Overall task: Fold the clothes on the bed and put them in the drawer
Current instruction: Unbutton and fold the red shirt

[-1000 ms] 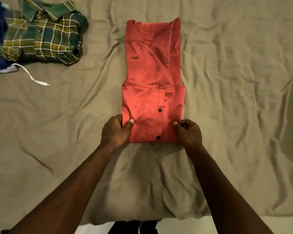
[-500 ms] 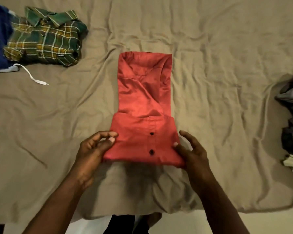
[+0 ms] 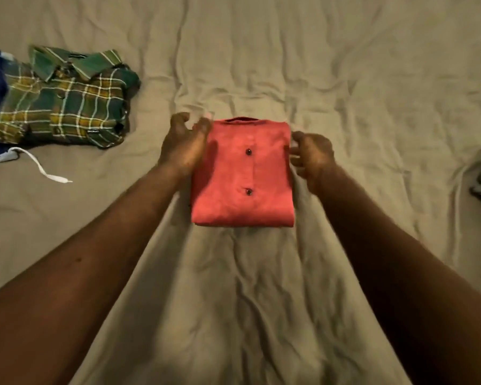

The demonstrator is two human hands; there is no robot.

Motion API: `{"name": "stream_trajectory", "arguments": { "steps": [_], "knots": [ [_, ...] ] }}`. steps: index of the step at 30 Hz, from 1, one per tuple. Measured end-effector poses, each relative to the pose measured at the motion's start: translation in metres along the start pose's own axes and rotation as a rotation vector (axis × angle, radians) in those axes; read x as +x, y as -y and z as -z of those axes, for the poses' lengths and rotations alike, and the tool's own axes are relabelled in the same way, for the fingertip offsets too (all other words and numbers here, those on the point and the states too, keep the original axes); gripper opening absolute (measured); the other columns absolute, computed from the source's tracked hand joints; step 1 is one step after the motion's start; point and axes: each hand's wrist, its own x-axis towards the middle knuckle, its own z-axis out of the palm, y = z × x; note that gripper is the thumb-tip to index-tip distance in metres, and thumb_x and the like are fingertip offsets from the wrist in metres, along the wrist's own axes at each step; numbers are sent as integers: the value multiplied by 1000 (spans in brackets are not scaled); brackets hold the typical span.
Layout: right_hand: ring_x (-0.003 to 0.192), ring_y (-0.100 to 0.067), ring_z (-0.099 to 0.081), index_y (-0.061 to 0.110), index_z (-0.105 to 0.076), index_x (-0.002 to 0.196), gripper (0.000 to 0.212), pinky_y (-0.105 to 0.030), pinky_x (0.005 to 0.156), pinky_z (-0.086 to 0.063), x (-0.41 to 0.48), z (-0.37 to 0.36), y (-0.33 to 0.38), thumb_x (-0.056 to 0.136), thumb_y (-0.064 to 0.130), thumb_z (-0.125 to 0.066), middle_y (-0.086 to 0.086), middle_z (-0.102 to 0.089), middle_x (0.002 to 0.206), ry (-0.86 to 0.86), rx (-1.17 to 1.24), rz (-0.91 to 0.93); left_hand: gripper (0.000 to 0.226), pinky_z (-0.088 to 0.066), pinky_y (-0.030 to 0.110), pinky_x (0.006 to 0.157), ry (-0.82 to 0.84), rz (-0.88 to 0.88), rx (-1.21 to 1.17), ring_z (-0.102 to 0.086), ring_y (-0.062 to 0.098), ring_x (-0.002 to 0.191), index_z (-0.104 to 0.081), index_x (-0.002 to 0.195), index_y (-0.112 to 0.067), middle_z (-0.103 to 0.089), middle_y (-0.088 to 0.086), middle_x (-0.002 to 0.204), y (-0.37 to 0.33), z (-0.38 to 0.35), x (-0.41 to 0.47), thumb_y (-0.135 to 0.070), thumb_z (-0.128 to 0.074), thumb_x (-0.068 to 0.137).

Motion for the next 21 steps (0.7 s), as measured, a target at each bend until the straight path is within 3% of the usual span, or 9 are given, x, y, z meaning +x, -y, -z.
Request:
{"name": "stream_trajectory", "arguments": {
  "steps": [1, 3, 5, 9, 13, 15, 17, 19, 21],
  "knots": [
    [95, -21, -65, 11, -62, 125, 47, -31, 80, -52, 4, -6, -13, 91, 45, -62, -13, -68, 121, -76, -132, 25, 63, -52, 40, 99, -56, -144, 220, -64, 28, 115, -48, 140, -19, -64, 9, 129, 10, -10, 2, -60, -56, 92],
    [125, -32, -58, 8, -47, 144, 71, -37, 105, -46, 1, -16, -46, 90, 52, -63, -17, -58, 139, -146, -287, 5, 65, -43, 44, 109, -115, -455, 489, -51, 30, 132, -49, 142, -15, -54, 11, 142, 35, -33, -13, -54, -57, 91],
    [127, -37, -56, 8, -50, 141, 64, -39, 105, -44, -9, -22, -74, 94, 51, -59, -20, -57, 138, -175, -347, 24, 69, -32, 51, 118, -97, -663, 632, -37, 30, 148, -47, 149, -16, -42, 12, 158, 56, -53, -30, -56, -53, 93],
    [111, -39, -60, 9, -61, 129, 49, -42, 93, -46, -9, -29, -110, 97, 46, -58, -19, -61, 120, -262, -509, 219, 81, -10, 56, 126, 40, -661, 853, -8, 25, 159, -21, 164, -25, -11, 5, 172, 101, -77, -16, -69, -33, 97],
    [108, -28, -65, 11, -61, 128, 69, -41, 94, -53, 1, -22, -99, 80, 59, -73, -11, -67, 118, -163, -544, 205, 82, 1, 54, 126, 87, -605, 912, 2, 20, 160, -6, 165, -30, -1, 2, 173, 87, -84, 27, -72, -24, 98],
    [105, -22, -68, 12, -58, 128, 77, -41, 93, -57, 5, -19, -90, 68, 51, -87, -6, -69, 119, -47, -317, 62, 81, 4, 51, 127, 126, -558, 923, 5, 19, 159, -4, 165, -31, 1, 0, 173, 77, -83, 34, -71, -28, 99],
    [102, -24, -72, 8, -57, 128, 73, -44, 89, -61, 6, -16, -77, 67, 25, -92, -11, -71, 120, 71, 72, -120, 82, 3, 49, 127, 161, -505, 895, 2, 19, 159, -7, 165, -32, -1, 0, 173, 62, -78, 28, -69, -36, 98],
    [101, -29, -73, 3, -59, 129, 58, -44, 85, -62, 1, -14, -62, 75, -3, -81, -16, -73, 118, 200, 336, -176, 77, -14, 47, 126, 118, -455, 840, -20, 26, 156, -29, 160, -30, -25, 5, 168, 42, -71, 17, -69, -44, 95],
    [89, -26, -75, 0, -65, 124, 49, -40, 80, -63, -11, -12, -47, 78, -14, -71, -16, -76, 108, 322, 453, -158, 71, -40, 41, 112, 47, -338, 677, -54, 25, 131, -58, 139, -26, -60, 4, 141, 15, -64, -1, -75, -50, 89]
  ]
}}
